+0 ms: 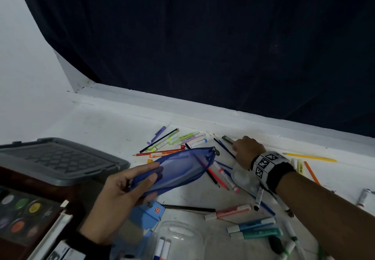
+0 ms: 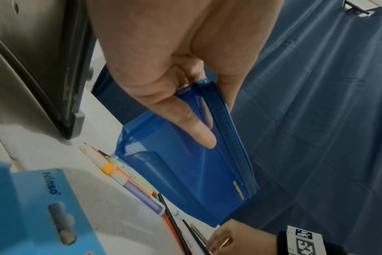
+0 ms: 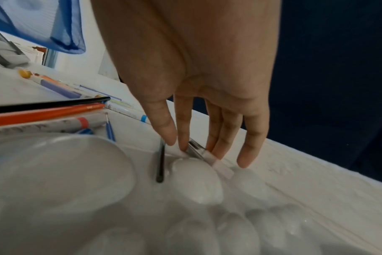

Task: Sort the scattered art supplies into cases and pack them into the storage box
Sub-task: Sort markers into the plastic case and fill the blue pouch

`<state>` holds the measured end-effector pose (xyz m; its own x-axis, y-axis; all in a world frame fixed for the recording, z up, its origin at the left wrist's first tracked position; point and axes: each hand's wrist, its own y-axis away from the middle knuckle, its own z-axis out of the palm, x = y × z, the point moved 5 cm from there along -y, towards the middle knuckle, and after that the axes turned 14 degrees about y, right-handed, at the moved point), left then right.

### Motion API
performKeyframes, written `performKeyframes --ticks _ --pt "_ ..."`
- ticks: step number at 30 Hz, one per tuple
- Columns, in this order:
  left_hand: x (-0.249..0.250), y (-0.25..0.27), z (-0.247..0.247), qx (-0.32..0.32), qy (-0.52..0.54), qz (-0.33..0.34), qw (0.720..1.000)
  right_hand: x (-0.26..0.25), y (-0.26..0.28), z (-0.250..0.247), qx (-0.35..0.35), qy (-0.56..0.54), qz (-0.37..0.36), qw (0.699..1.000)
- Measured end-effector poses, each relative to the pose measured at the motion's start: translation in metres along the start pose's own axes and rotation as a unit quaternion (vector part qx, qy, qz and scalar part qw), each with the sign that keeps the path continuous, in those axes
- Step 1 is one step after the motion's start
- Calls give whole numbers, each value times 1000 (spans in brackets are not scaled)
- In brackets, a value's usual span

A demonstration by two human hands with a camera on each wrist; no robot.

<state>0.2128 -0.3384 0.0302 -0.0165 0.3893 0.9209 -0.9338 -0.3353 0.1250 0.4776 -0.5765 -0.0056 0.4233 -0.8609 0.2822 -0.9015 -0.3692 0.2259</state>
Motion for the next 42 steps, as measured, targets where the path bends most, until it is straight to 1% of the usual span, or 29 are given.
performKeyframes --ticks 3,7,8,10,12,13,16,18,20,23,25,28,31,33,35,37,39,42 --pt "-2 0 1 -7 -2 -6 1000 4 9 -7 40 -48 -15 998" --pt "-3 0 2 -17 -4 -14 1000 8 27 -26 94 -116 15 989" --pt "-2 0 4 -20 -3 -16 1000 9 32 -30 111 -150 25 982" --pt "-1 1 7 -23 -6 -18 1000 11 46 -40 154 -233 27 960" --pt "1 3 13 -33 -11 -18 999 9 63 -52 213 -297 -1 931" --pt "1 4 15 -39 -16 -20 999 7 74 -60 246 -307 -23 919" --pt "2 9 24 -53 -33 -20 998 -8 114 -80 336 -283 -112 892" --pt "2 13 30 -69 -41 -27 996 -21 142 -86 371 -233 -157 885" --pt "3 19 38 -93 -33 -40 994 -35 165 -84 384 -184 -186 886" --pt "3 27 47 -145 -17 -49 988 -53 189 -74 389 -150 -228 880" --pt "0 31 53 -168 -11 -51 984 -62 201 -66 365 -143 -248 886" --pt "0 37 64 -193 -13 -48 980 -73 217 -54 310 -160 -264 899" --pt "-4 40 70 -210 -22 -50 976 -71 231 -48 292 -181 -241 908" --pt "-8 41 73 -219 -21 -65 973 -63 240 -49 303 -200 -205 909" --pt "-13 43 74 -228 -16 -83 970 -52 251 -51 317 -242 -165 902" --pt "-17 45 76 -240 -22 -97 966 -38 261 -53 333 -304 -121 884" --pt "-20 45 80 -258 -24 -106 960 -23 273 -53 355 -364 -74 858" --pt "-23 48 92 -279 -26 -116 953 0 291 -50 389 -408 -4 826"
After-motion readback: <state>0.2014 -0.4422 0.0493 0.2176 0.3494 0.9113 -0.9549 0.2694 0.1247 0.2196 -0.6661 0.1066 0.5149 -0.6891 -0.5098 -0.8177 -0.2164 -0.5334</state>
